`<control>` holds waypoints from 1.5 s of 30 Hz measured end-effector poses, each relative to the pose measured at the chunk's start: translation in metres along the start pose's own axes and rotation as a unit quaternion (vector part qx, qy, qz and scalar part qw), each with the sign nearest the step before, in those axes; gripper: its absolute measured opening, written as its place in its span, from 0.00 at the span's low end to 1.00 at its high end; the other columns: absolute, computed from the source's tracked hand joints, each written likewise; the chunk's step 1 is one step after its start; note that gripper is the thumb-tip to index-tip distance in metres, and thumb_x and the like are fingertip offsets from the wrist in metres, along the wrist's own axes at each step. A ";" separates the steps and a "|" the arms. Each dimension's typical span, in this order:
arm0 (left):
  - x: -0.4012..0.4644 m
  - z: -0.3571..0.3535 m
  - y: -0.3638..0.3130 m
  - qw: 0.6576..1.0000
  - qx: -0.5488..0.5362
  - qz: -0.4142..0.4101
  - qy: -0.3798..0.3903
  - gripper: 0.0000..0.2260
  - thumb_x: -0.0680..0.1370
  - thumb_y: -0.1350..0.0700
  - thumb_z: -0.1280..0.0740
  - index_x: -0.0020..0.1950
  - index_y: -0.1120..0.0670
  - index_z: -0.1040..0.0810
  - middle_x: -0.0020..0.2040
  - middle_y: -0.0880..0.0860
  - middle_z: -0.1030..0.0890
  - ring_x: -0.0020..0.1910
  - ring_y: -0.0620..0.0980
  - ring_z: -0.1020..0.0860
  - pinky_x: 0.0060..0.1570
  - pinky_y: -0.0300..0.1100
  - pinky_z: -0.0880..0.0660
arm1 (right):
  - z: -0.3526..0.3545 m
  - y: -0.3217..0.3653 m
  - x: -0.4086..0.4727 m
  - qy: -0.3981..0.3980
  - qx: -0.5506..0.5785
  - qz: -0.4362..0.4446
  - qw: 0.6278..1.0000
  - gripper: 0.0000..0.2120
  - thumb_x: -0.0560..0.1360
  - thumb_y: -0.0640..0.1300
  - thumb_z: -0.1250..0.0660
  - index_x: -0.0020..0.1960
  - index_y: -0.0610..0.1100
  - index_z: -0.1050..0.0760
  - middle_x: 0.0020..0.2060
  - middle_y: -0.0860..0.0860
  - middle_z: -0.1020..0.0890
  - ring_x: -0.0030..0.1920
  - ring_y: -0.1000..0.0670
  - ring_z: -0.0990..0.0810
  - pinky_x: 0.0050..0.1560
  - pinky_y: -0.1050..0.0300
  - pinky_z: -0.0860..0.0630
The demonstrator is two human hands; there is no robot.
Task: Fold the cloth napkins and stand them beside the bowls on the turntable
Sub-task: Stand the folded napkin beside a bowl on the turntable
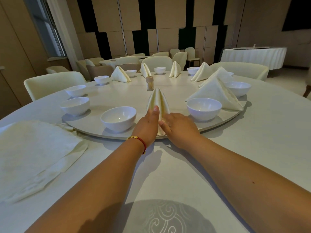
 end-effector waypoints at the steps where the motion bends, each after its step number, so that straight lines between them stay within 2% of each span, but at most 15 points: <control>1: 0.000 0.001 0.000 1.000 0.007 0.005 -0.003 0.32 0.78 0.33 0.57 0.74 0.49 0.33 0.63 0.49 0.25 0.64 0.52 0.27 0.67 0.48 0.34 | -0.003 0.001 -0.001 0.014 -0.013 0.006 1.000 0.27 0.80 0.61 0.55 0.68 0.46 0.31 0.57 0.46 0.21 0.58 0.45 0.25 0.57 0.49 0.30; 5: 0.003 0.001 0.002 1.000 0.008 0.009 -0.005 0.40 0.71 0.26 0.59 0.73 0.47 0.33 0.63 0.53 0.22 0.62 0.54 0.25 0.67 0.54 0.32 | 0.006 -0.002 -0.001 -0.019 -0.056 -0.020 0.998 0.29 0.81 0.61 0.54 0.68 0.42 0.30 0.64 0.44 0.24 0.67 0.43 0.31 0.68 0.49 0.39; 7: 0.004 0.001 0.004 1.000 0.005 0.014 -0.003 0.40 0.71 0.26 0.59 0.72 0.47 0.32 0.63 0.53 0.22 0.62 0.54 0.25 0.67 0.55 0.32 | 0.007 -0.003 -0.001 -0.014 -0.063 -0.023 0.998 0.30 0.81 0.61 0.55 0.70 0.43 0.32 0.67 0.45 0.26 0.71 0.44 0.35 0.71 0.48 0.43; 12: 0.000 0.001 0.000 1.000 -0.002 0.014 0.014 0.45 0.64 0.22 0.57 0.71 0.44 0.31 0.64 0.51 0.23 0.63 0.54 0.25 0.67 0.54 0.32 | 0.001 -0.004 -0.002 -0.002 -0.047 -0.016 0.999 0.29 0.80 0.63 0.57 0.68 0.48 0.30 0.62 0.46 0.25 0.64 0.44 0.30 0.66 0.48 0.34; 14: -0.002 0.003 0.000 1.000 0.002 0.005 0.014 0.42 0.67 0.22 0.57 0.71 0.44 0.31 0.65 0.51 0.23 0.63 0.54 0.26 0.67 0.54 0.32 | 0.001 -0.006 -0.002 -0.007 -0.041 -0.022 0.999 0.29 0.80 0.63 0.57 0.68 0.49 0.30 0.61 0.45 0.24 0.62 0.44 0.28 0.63 0.48 0.32; 17: -0.006 0.009 -0.002 0.999 0.042 -0.022 -0.002 0.31 0.78 0.32 0.57 0.71 0.46 0.31 0.65 0.50 0.24 0.63 0.52 0.27 0.67 0.50 0.33 | 0.003 -0.007 -0.004 -0.013 -0.032 -0.027 0.999 0.29 0.79 0.63 0.57 0.68 0.50 0.31 0.60 0.45 0.24 0.60 0.44 0.27 0.61 0.47 0.30; 21: -0.020 0.016 -0.008 0.995 0.074 -0.068 -0.016 0.25 0.82 0.40 0.55 0.71 0.48 0.31 0.58 0.47 0.25 0.56 0.46 0.29 0.57 0.39 0.36 | 0.007 -0.004 -0.007 -0.018 -0.013 -0.024 0.999 0.29 0.80 0.63 0.57 0.69 0.49 0.32 0.58 0.45 0.23 0.58 0.44 0.26 0.58 0.47 0.28; 23: -0.025 0.022 -0.007 0.989 0.123 -0.083 -0.022 0.24 0.82 0.40 0.55 0.64 0.49 0.26 0.54 0.48 0.22 0.54 0.47 0.27 0.55 0.40 0.35 | 0.014 -0.002 -0.009 -0.039 -0.009 -0.025 0.999 0.29 0.80 0.64 0.58 0.69 0.48 0.32 0.56 0.45 0.22 0.56 0.44 0.25 0.56 0.48 0.28; 26: -0.032 0.039 0.006 0.947 0.310 -0.061 -0.054 0.29 0.82 0.41 0.56 0.40 0.56 0.23 0.37 0.54 0.21 0.41 0.53 0.23 0.46 0.45 0.28 | 0.027 0.002 -0.015 -0.076 -0.010 -0.017 0.997 0.31 0.79 0.64 0.59 0.66 0.47 0.31 0.51 0.46 0.21 0.51 0.45 0.24 0.51 0.48 0.27; 28: -0.041 0.044 0.014 0.915 0.396 -0.058 -0.059 0.30 0.82 0.42 0.55 0.38 0.58 0.22 0.36 0.56 0.21 0.40 0.54 0.23 0.47 0.46 0.26 | 0.034 0.007 -0.017 -0.093 -0.004 -0.002 0.996 0.34 0.76 0.65 0.62 0.64 0.45 0.29 0.48 0.46 0.21 0.49 0.45 0.25 0.48 0.49 0.28; 31: -0.049 0.040 0.018 0.889 0.444 -0.103 -0.051 0.26 0.82 0.46 0.52 0.41 0.57 0.20 0.42 0.55 0.22 0.43 0.54 0.24 0.48 0.46 0.27 | 0.038 0.018 -0.021 -0.110 0.008 0.023 0.994 0.34 0.75 0.64 0.61 0.60 0.44 0.26 0.47 0.46 0.20 0.47 0.44 0.24 0.45 0.50 0.29; 34: -0.046 0.036 0.019 0.894 0.435 -0.099 -0.050 0.23 0.82 0.48 0.50 0.43 0.56 0.20 0.45 0.54 0.23 0.45 0.54 0.25 0.48 0.47 0.27 | 0.043 0.031 -0.027 -0.133 0.027 0.047 0.990 0.33 0.76 0.63 0.58 0.56 0.43 0.24 0.46 0.46 0.19 0.46 0.43 0.23 0.44 0.51 0.30; 39: -0.048 0.023 0.011 0.891 0.444 -0.095 -0.027 0.18 0.80 0.52 0.50 0.39 0.57 0.25 0.41 0.55 0.25 0.42 0.54 0.26 0.43 0.45 0.31 | 0.047 0.041 -0.033 -0.151 0.099 0.068 0.981 0.30 0.77 0.62 0.54 0.54 0.42 0.23 0.40 0.47 0.19 0.42 0.45 0.23 0.38 0.54 0.30; 42: -0.055 0.016 0.000 0.926 0.368 -0.087 0.001 0.17 0.82 0.55 0.50 0.47 0.59 0.22 0.48 0.57 0.22 0.47 0.55 0.25 0.49 0.47 0.27 | 0.045 0.045 -0.035 -0.154 0.111 0.077 0.979 0.29 0.77 0.62 0.54 0.53 0.43 0.23 0.39 0.48 0.20 0.41 0.46 0.24 0.37 0.56 0.35; 45: -0.059 0.015 -0.001 0.963 0.249 -0.073 0.072 0.18 0.84 0.54 0.50 0.48 0.55 0.21 0.47 0.52 0.20 0.48 0.52 0.24 0.52 0.44 0.28 | 0.043 0.047 -0.036 -0.133 0.112 0.075 0.982 0.31 0.76 0.64 0.57 0.54 0.44 0.24 0.41 0.49 0.20 0.43 0.48 0.25 0.38 0.56 0.37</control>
Point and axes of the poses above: each hand's wrist, its own x-axis towards the middle knuckle, its own z-axis out of the back of the hand, y = z × x, the point moved 6 cm from there along x, towards the middle knuckle
